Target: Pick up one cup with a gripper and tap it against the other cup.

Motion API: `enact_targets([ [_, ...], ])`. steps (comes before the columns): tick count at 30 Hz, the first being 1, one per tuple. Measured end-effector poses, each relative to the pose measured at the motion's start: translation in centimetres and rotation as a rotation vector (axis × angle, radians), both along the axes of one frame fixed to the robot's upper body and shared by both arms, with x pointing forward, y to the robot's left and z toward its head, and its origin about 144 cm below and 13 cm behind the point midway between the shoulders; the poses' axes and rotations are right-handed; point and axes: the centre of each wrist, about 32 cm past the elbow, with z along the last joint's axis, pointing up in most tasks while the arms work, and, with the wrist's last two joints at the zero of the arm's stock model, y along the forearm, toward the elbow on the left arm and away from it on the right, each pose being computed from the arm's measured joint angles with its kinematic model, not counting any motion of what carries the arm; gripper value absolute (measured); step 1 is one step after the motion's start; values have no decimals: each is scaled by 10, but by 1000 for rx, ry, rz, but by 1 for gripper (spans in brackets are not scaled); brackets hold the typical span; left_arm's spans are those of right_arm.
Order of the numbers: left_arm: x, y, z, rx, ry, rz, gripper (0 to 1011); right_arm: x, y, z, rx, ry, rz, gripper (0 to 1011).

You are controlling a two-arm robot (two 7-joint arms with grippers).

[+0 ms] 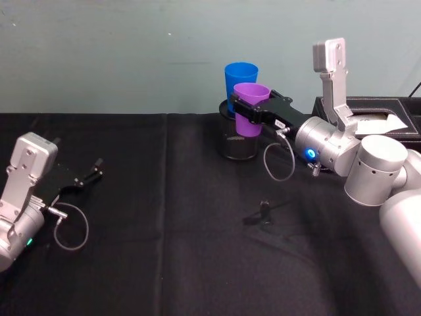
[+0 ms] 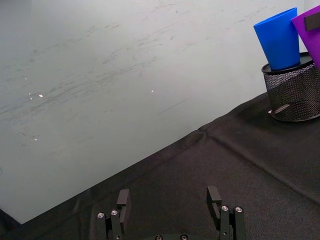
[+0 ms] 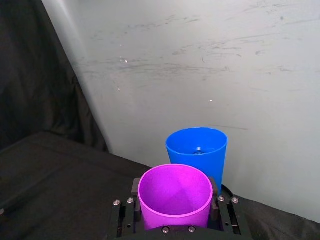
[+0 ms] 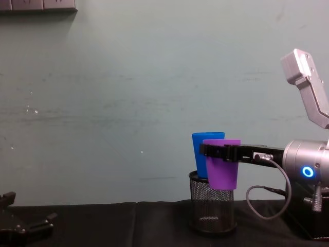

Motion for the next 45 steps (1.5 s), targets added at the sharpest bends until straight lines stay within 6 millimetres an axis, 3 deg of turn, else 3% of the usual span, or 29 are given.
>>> enact_targets([
  [45,0,0,0,0,0,0,1000,0,0,0,0,0,0,741],
])
